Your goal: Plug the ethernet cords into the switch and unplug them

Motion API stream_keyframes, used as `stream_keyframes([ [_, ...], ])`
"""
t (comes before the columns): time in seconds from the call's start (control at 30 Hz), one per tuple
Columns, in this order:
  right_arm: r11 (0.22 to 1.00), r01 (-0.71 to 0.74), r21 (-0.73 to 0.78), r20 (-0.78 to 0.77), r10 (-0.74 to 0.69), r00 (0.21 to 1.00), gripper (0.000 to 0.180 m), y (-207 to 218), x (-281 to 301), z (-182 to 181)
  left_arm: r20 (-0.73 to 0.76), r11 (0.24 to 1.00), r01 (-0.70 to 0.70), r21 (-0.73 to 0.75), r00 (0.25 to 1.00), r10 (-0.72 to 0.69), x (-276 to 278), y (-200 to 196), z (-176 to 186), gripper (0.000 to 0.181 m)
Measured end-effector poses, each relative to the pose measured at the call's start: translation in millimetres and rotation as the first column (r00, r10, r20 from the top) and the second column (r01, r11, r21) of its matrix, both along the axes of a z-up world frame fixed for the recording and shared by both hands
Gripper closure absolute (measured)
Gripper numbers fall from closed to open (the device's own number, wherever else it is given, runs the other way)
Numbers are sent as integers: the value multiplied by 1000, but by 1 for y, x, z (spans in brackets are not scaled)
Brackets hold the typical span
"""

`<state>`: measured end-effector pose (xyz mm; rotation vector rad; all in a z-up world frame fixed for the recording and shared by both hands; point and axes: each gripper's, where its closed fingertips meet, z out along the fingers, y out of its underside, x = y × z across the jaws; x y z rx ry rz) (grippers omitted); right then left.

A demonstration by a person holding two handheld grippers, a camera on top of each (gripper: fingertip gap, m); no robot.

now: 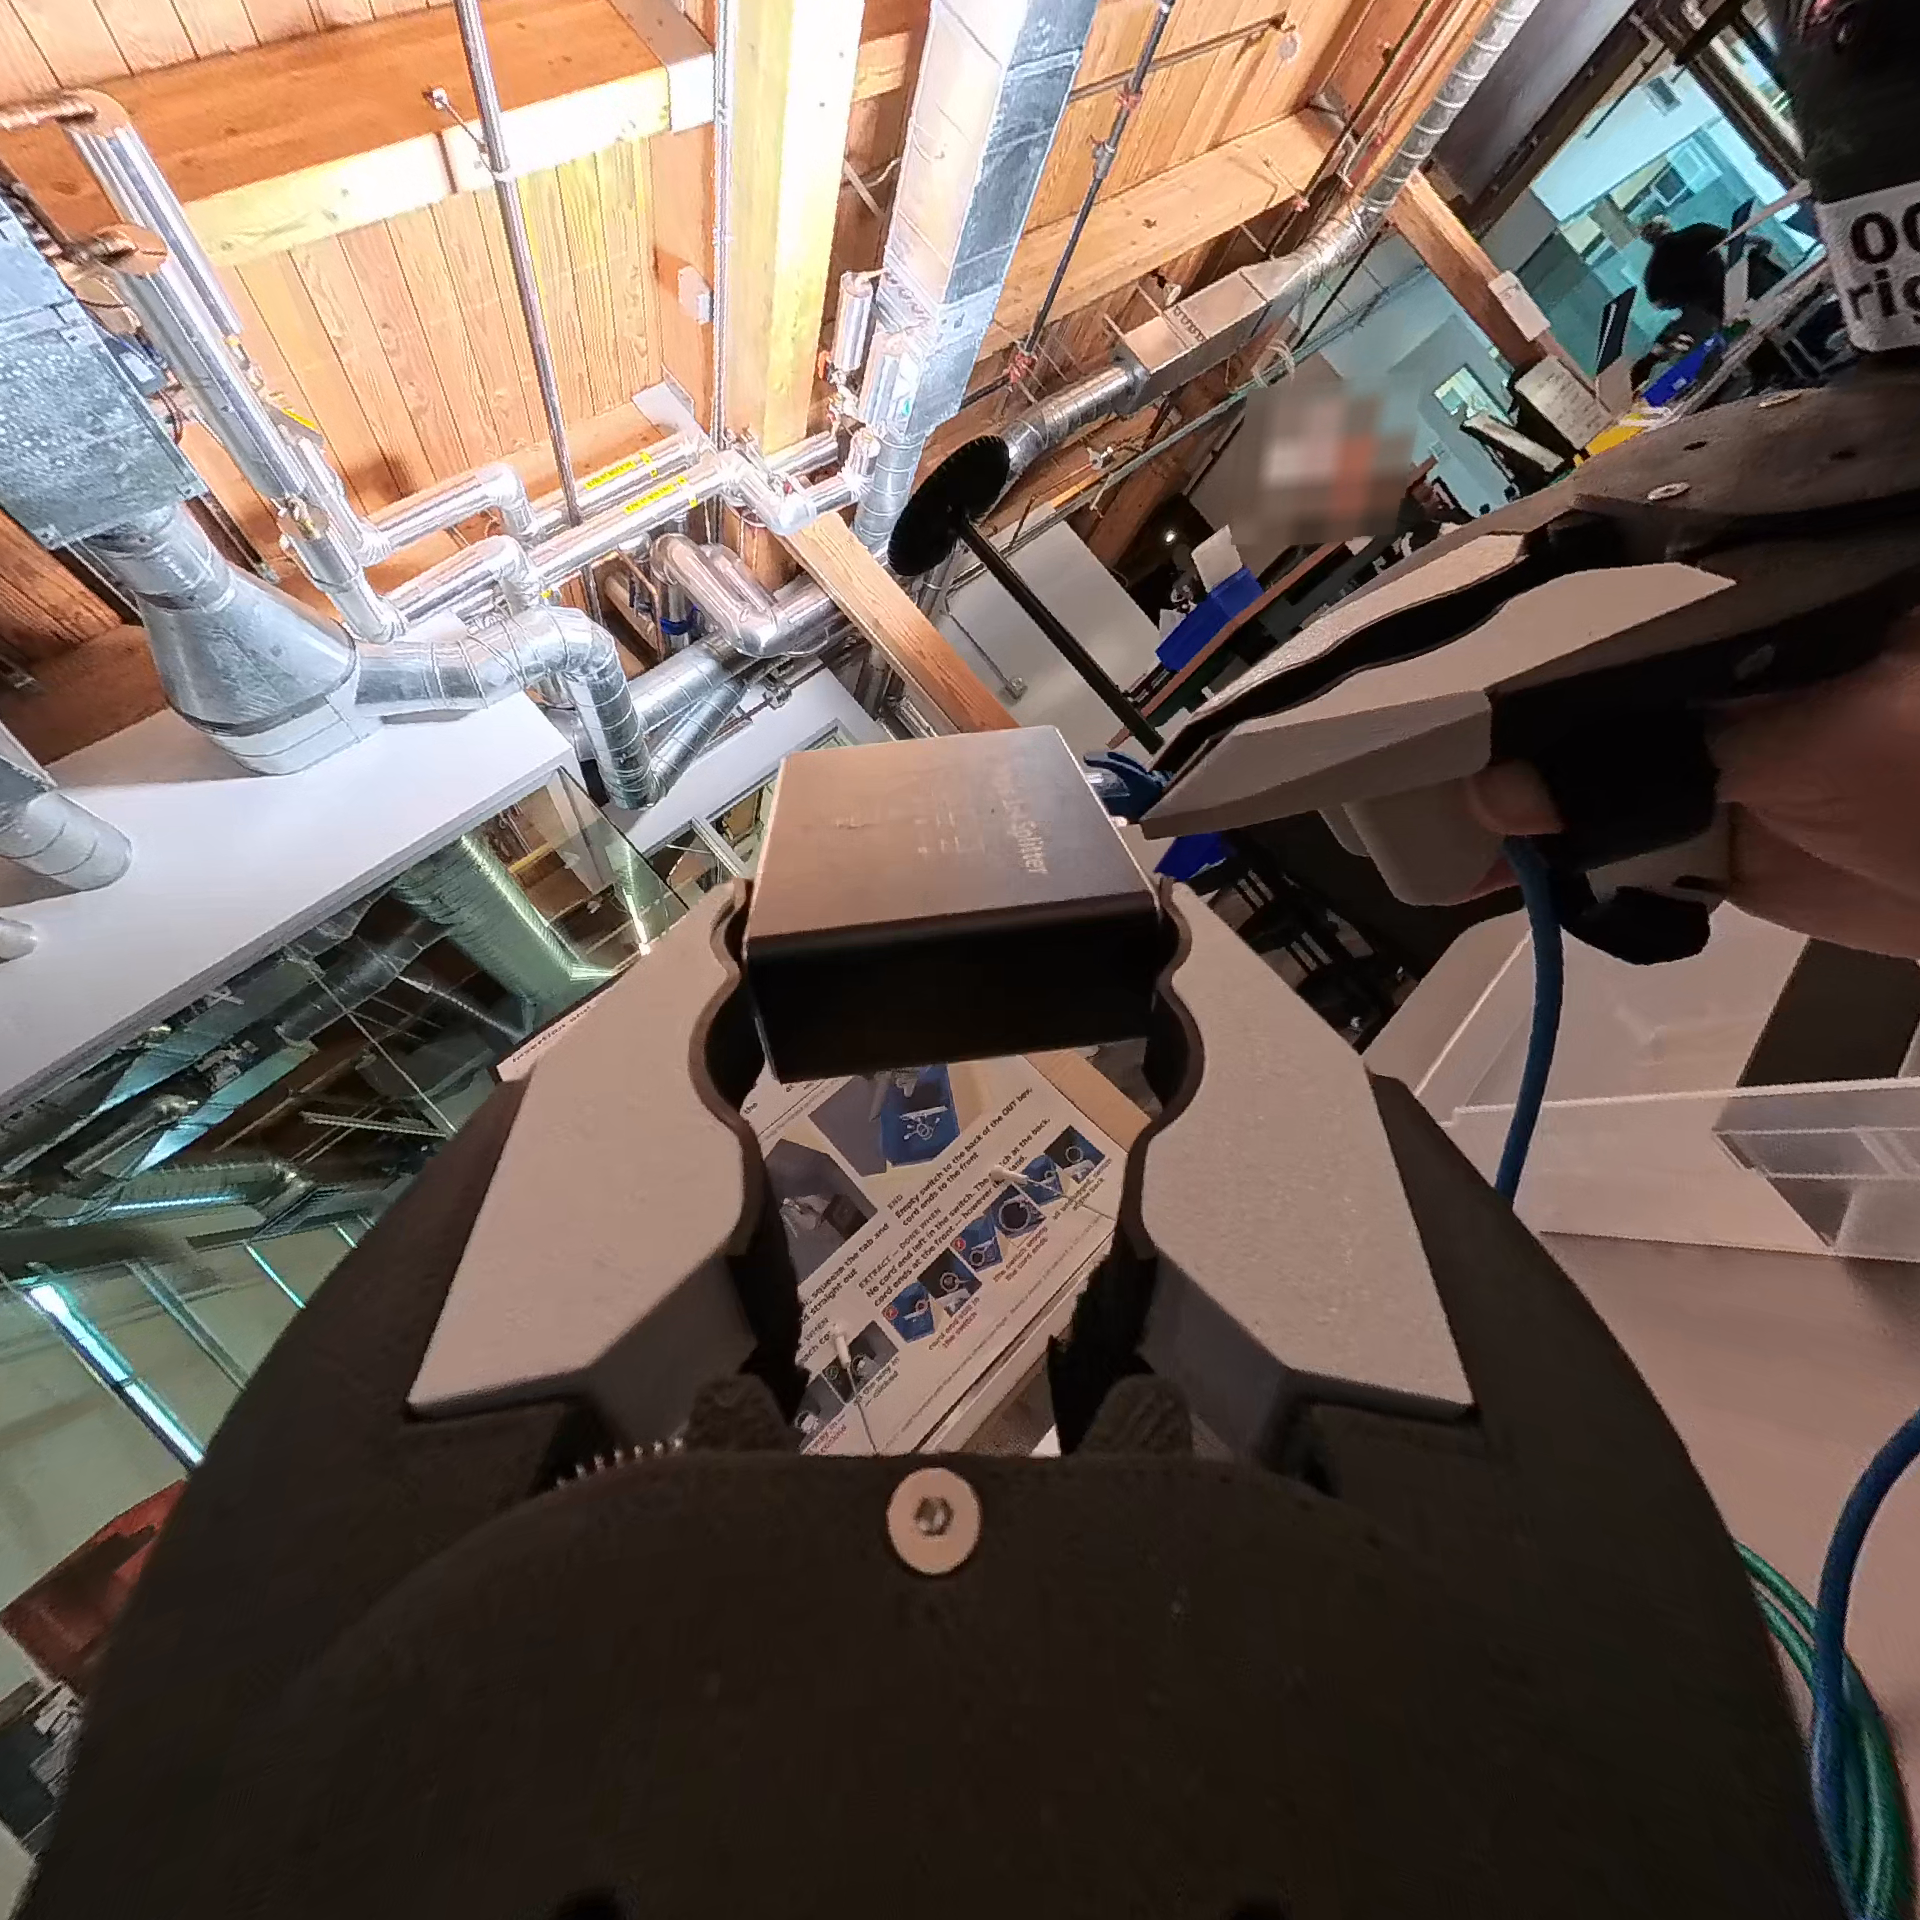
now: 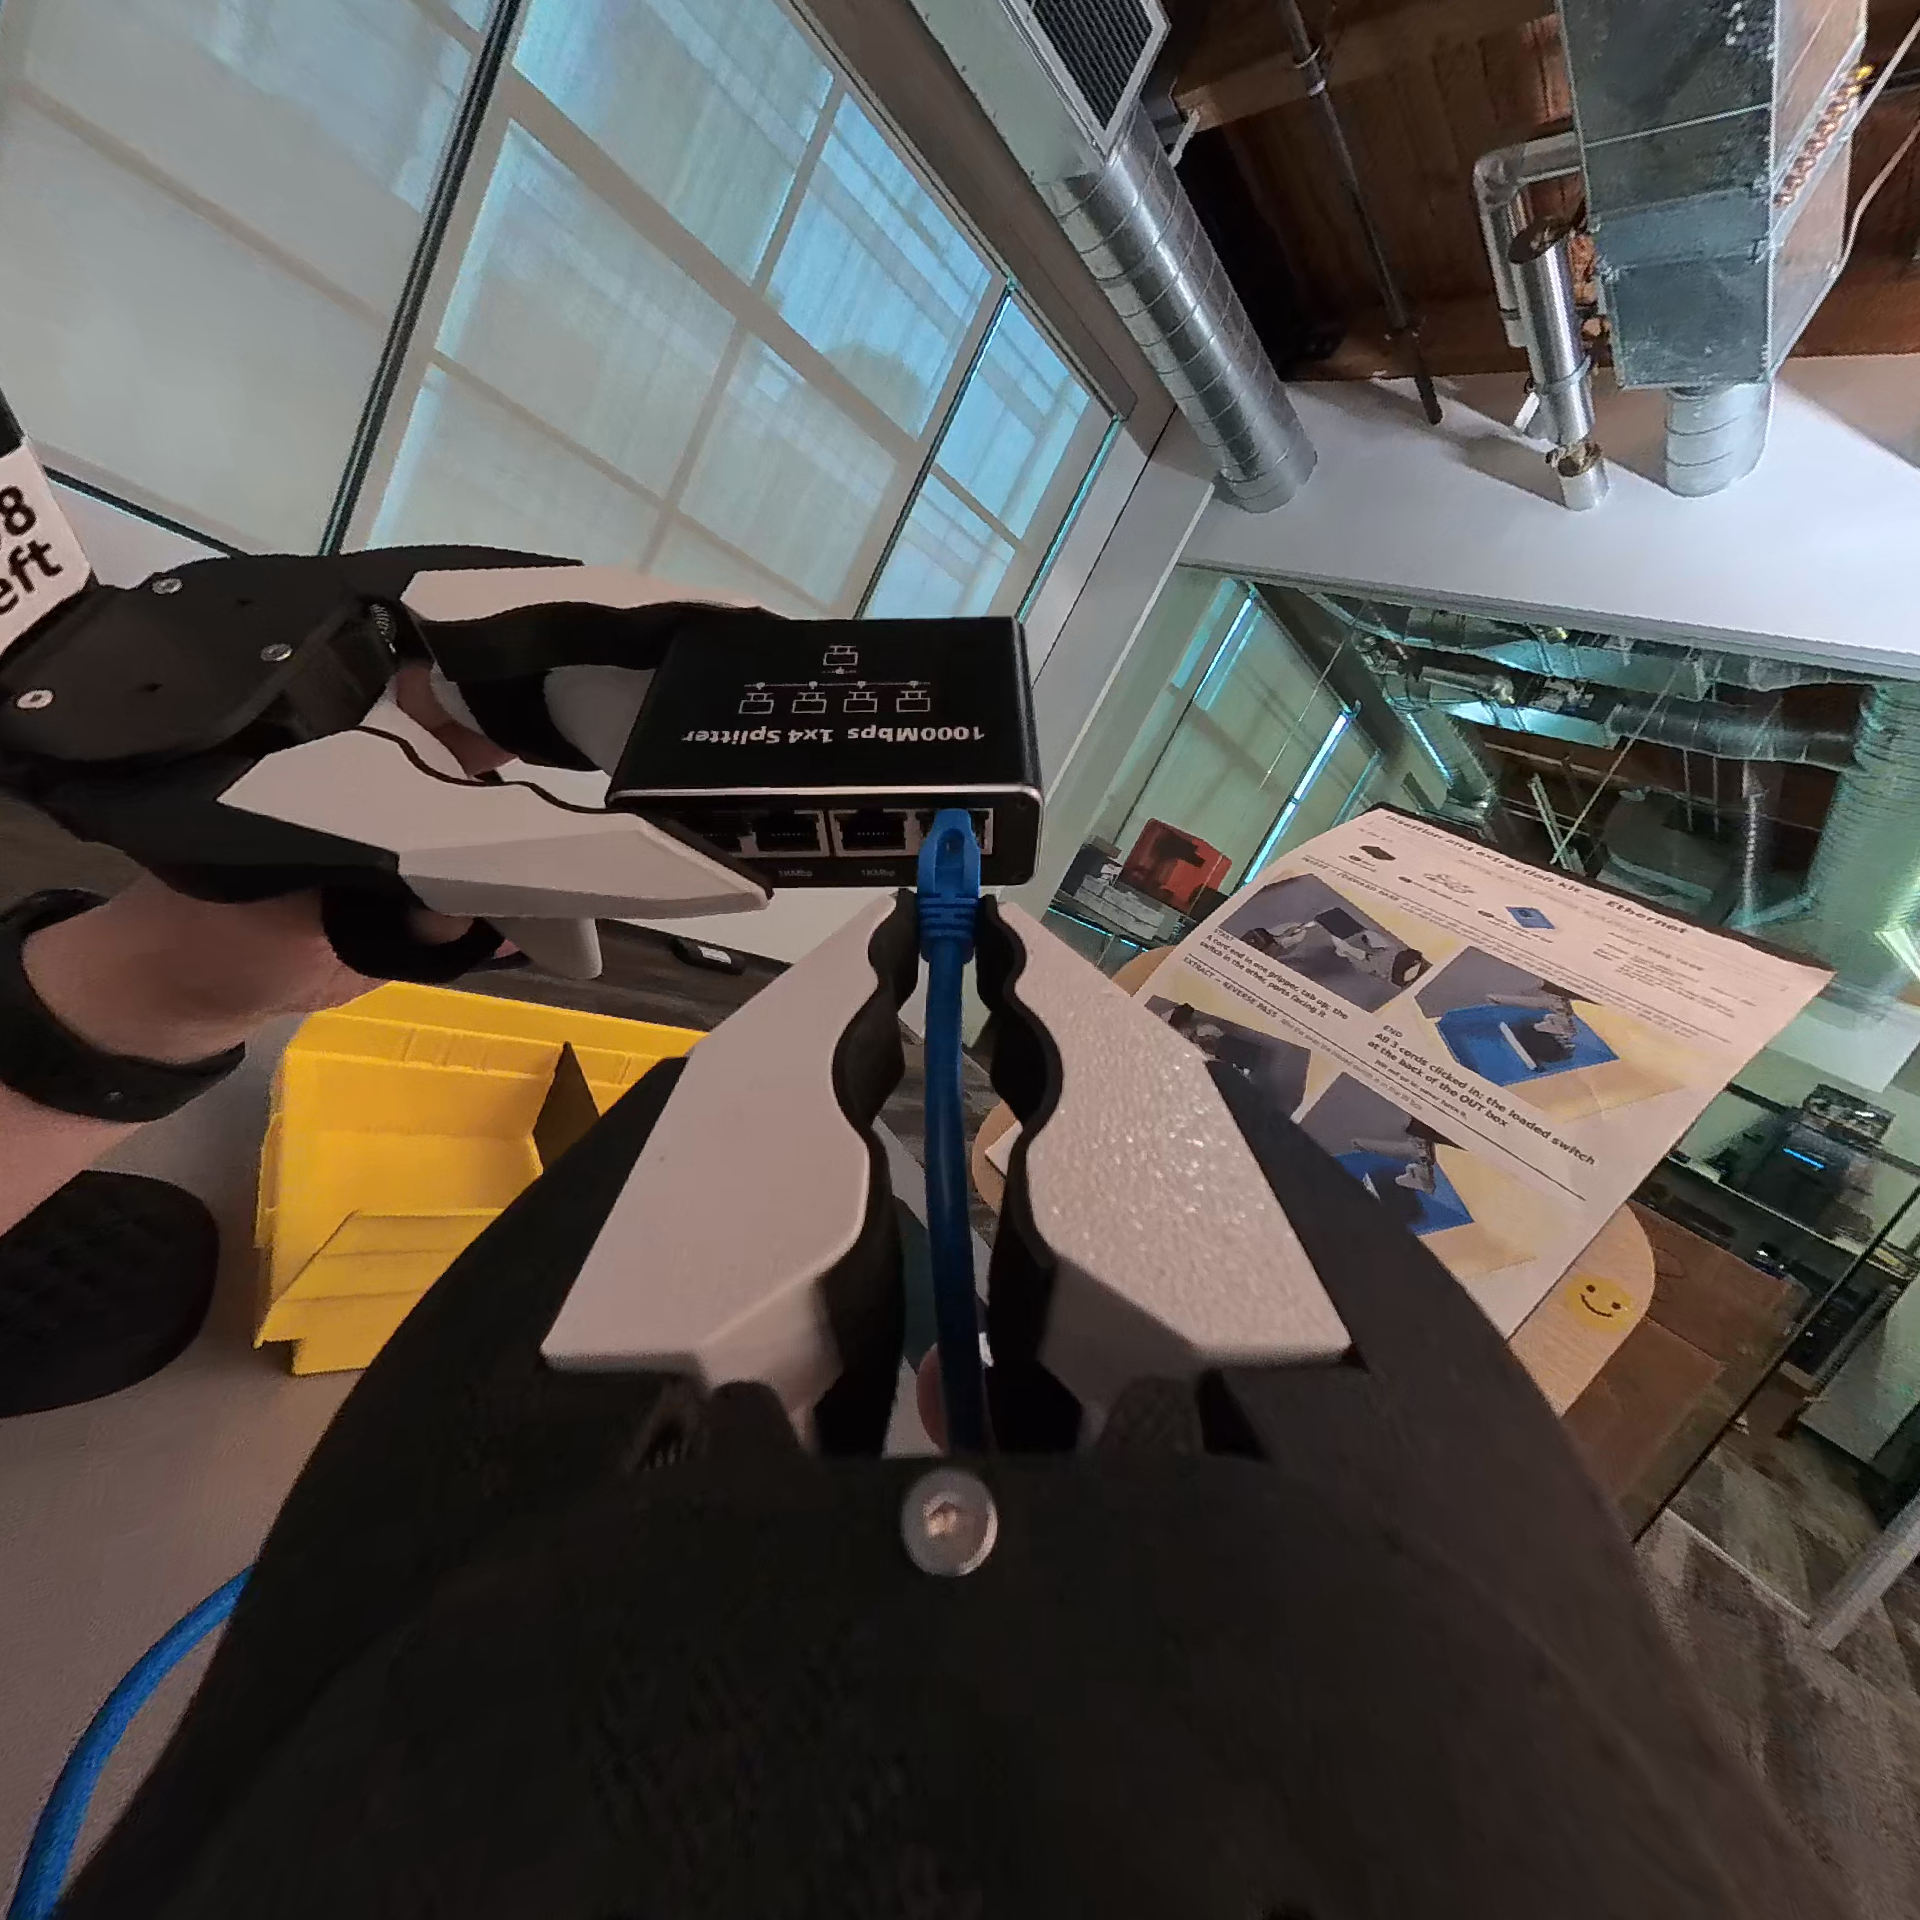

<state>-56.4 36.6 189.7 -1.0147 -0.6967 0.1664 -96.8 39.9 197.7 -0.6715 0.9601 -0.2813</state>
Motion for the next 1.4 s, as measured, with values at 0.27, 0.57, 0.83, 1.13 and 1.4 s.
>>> stream_keyframes([
  [0.27,995,-4,101,12,3,1000,170,-6,-8,5,84,999,52,-6,995,-51,-4,-4,12,96],
  [0.57,986,-41,162,72,30,997,170,-12,-18,1,166,994,108,26,980,-111,-8,-11,21,82],
  [0.83,965,-20,260,172,-26,985,170,-16,-27,-5,121,982,185,-40,976,-179,1,-14,13,88],
  [1.13,931,-23,363,180,-46,982,170,-32,-28,2,147,973,229,-19,964,-223,-3,-19,16,83],
  [1.4,936,-72,345,157,18,987,170,-39,-29,7,120,924,381,-34,919,-375,0,-32,9,68],
])
